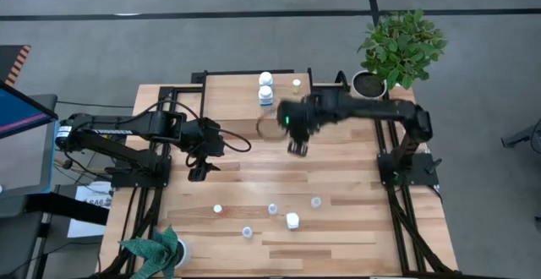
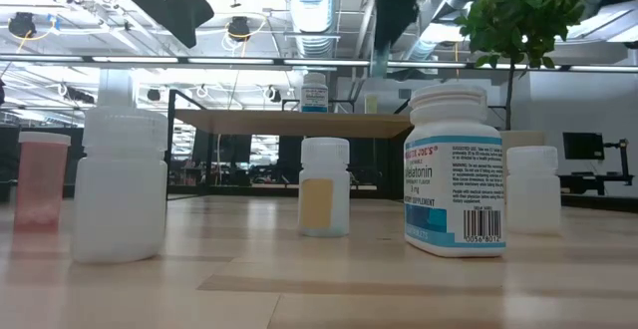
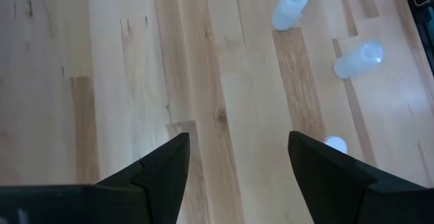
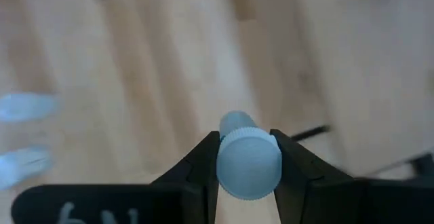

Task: Pick and place medicine bottles onto shelf by color
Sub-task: Put the blue pill bottle on the shelf

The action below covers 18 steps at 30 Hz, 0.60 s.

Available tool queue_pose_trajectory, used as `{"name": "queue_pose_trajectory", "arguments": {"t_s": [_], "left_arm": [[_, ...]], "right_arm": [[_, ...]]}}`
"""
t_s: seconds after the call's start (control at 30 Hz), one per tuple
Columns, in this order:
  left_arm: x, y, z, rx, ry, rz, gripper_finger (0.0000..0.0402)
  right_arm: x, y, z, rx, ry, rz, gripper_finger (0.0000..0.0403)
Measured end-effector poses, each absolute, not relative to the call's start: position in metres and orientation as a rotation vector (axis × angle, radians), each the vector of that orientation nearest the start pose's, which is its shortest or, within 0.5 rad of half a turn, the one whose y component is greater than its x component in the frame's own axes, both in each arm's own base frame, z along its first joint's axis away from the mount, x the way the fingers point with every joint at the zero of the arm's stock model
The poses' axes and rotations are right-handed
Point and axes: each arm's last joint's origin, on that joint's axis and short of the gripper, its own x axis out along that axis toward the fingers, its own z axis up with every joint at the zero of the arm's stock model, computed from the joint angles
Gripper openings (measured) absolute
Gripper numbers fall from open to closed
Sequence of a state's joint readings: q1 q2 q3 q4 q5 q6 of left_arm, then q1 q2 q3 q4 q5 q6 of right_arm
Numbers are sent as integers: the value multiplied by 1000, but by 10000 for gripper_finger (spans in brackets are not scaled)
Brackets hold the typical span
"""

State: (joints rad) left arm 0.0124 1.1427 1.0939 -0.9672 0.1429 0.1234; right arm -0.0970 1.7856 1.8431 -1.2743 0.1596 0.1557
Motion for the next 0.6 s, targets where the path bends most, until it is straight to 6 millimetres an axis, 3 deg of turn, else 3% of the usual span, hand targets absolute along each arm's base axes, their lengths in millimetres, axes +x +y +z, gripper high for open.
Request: {"name": "queue_pose_trajectory", "arguments": {"t_s": [0.13,0.27,0.43,0.6], "left_arm": [[209,-1,310,46,1006,-160,235],[209,0,310,58,1007,-152,235],[209,0,310,64,1008,-140,235],[209,0,310,49,1009,-130,235]], "right_arm": [[341,-86,345,135,1202,-407,115],[334,-121,346,189,1162,-492,115],[327,-146,348,224,1121,-463,115],[325,-151,342,176,1153,-401,115]]}}
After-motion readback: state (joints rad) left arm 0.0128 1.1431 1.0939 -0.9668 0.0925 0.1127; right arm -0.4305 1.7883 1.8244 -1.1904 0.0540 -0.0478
